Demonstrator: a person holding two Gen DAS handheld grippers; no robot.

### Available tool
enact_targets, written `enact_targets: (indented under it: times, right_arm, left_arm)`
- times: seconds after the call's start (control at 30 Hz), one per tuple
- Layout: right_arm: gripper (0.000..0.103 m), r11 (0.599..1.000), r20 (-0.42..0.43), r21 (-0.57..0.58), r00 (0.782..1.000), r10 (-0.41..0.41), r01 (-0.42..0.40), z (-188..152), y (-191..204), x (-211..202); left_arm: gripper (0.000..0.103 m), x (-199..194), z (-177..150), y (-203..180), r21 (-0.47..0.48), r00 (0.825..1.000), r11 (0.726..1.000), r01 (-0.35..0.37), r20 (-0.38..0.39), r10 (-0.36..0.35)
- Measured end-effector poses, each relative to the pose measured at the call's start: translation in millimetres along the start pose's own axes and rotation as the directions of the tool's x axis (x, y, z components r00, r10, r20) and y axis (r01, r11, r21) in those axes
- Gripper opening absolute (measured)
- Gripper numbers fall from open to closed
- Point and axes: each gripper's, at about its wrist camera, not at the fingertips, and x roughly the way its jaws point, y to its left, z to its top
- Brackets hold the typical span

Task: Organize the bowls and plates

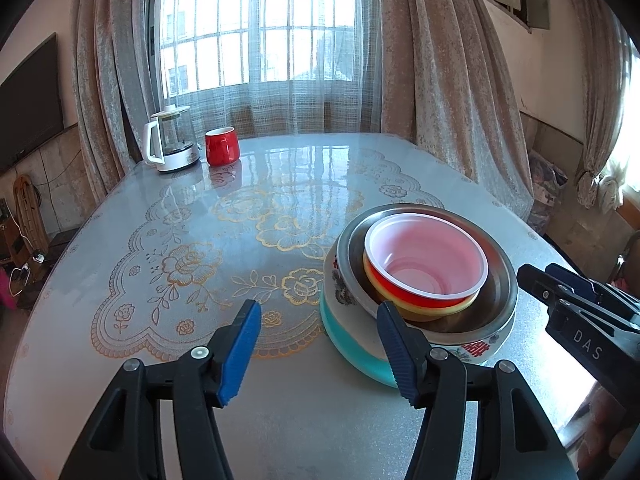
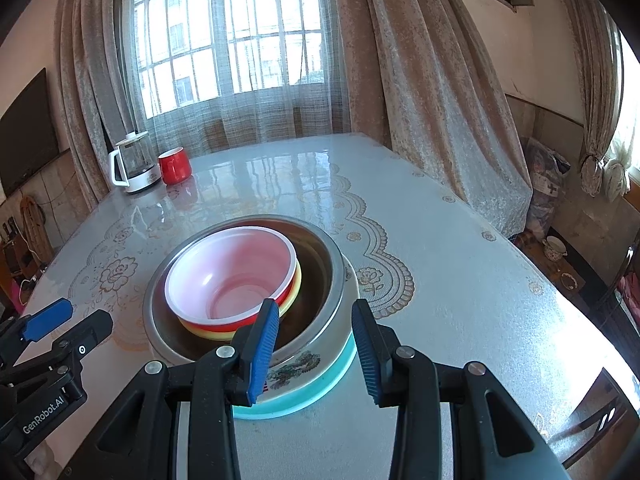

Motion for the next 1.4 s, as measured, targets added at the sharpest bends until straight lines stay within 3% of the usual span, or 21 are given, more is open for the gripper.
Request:
enact_targets:
  times: [1.4]
  right_arm:
    - [0.038, 1.0, 0.008, -0.015, 1.0, 0.025, -0.025, 5.6, -4.3, 6.0]
  left_arm:
    - [0.064, -2.3, 4.4, -9.6, 0.012, 0.999, 1.0, -0.021, 0.024, 0.021]
